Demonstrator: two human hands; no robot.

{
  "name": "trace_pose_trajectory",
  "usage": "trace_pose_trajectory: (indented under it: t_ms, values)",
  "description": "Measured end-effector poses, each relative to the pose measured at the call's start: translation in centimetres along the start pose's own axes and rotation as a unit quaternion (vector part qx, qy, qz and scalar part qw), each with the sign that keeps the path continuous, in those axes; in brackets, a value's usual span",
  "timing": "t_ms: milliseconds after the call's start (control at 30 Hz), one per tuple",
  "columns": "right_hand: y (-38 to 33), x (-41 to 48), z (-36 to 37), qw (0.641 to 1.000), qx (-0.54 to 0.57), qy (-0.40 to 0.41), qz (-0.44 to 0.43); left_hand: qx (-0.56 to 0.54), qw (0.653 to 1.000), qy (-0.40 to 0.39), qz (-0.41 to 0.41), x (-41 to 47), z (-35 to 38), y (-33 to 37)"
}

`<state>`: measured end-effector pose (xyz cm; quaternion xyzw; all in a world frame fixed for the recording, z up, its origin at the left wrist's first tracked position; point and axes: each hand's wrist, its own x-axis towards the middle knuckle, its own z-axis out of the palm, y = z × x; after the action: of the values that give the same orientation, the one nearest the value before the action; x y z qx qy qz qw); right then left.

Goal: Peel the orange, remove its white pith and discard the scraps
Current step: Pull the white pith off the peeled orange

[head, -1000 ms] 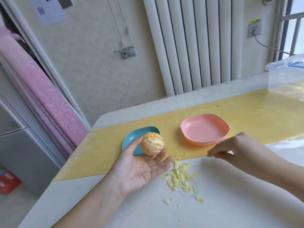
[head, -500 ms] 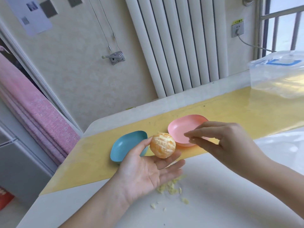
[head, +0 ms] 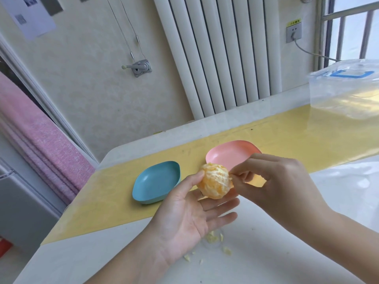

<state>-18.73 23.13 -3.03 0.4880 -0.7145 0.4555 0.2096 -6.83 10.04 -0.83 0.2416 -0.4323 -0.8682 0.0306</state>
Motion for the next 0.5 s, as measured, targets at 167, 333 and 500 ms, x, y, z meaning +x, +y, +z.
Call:
trace_pose_trajectory:
  t_ms: [167,333,500]
  values:
    - [-0.36,0.23,-0.28,0.999,0.034,-0.006,0.030,0.019,1.000,-0.016,0.018,0.12,-0.30,-0.09]
    - [-0.63,0.70,-0.87,0.965,0.203,-0.057,0.156,0.015,0.998,-0.048,0.025,-0.04,-0.56,0.02]
    - [0.02,0.93,-0.81,0.934,0.281,-0.053,0.216,0.005,0.996,-0.079,0.026,-0.23,-0.65,0.23]
